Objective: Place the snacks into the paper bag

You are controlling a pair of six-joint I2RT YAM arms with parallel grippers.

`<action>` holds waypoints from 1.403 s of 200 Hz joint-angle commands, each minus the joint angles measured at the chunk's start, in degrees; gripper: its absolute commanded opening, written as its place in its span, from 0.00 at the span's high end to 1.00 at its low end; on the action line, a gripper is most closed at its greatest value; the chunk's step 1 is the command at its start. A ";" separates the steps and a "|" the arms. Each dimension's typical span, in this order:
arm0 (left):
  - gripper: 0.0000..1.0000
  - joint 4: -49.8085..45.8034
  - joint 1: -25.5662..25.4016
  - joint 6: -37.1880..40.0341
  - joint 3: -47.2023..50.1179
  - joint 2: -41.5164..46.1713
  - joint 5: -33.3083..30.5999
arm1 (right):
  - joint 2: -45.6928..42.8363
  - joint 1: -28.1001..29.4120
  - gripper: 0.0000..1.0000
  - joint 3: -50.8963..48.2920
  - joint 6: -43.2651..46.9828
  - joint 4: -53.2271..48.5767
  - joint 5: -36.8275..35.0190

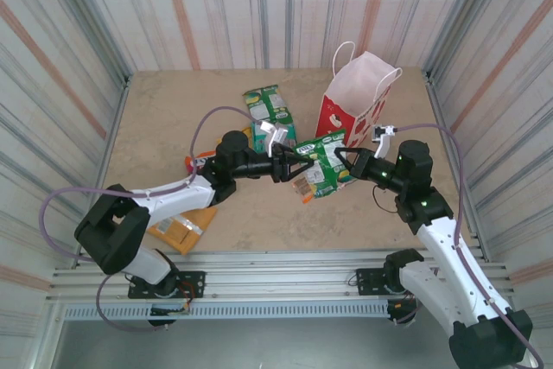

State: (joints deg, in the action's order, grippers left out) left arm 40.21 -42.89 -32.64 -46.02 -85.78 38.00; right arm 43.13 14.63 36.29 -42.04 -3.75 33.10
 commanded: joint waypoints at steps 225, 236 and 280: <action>0.98 -35.18 6.16 40.59 -15.20 8.62 27.75 | -0.67 -1.23 0.31 5.01 41.44 -11.25 24.19; 0.98 -36.33 6.16 41.34 -16.05 7.94 28.08 | -0.18 -1.10 0.32 5.10 40.84 -10.14 25.94; 0.98 -37.87 6.16 42.34 -17.73 6.33 27.08 | 0.37 -0.88 0.53 5.21 39.66 -8.19 28.45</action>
State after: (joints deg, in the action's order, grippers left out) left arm 2.74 -37.17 7.70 -61.14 -79.05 63.02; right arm 43.48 13.80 39.75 -2.39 -13.34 58.19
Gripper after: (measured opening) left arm 0.186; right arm 0.512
